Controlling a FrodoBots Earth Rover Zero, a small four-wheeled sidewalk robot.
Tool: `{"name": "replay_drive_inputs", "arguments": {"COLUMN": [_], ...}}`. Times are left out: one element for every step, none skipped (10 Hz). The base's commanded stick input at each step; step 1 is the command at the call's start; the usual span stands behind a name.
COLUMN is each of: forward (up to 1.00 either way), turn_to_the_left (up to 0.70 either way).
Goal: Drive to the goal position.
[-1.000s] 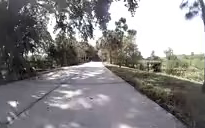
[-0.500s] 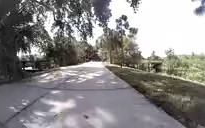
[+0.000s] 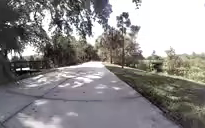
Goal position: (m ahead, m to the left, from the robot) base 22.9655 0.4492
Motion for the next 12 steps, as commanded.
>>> {"name": "replay_drive_inputs", "arguments": {"forward": [0.85, 0.85, 0.85, 0.85, 0.85, 0.85, 0.85, 0.85, 0.85, 0.85, 0.85, 0.85], "turn_to_the_left": [0.34, 0.21, 0.00, 0.00, 0.00, 0.00, 0.00, 0.00, 0.00, 0.00, 0.00, 0.00]}}
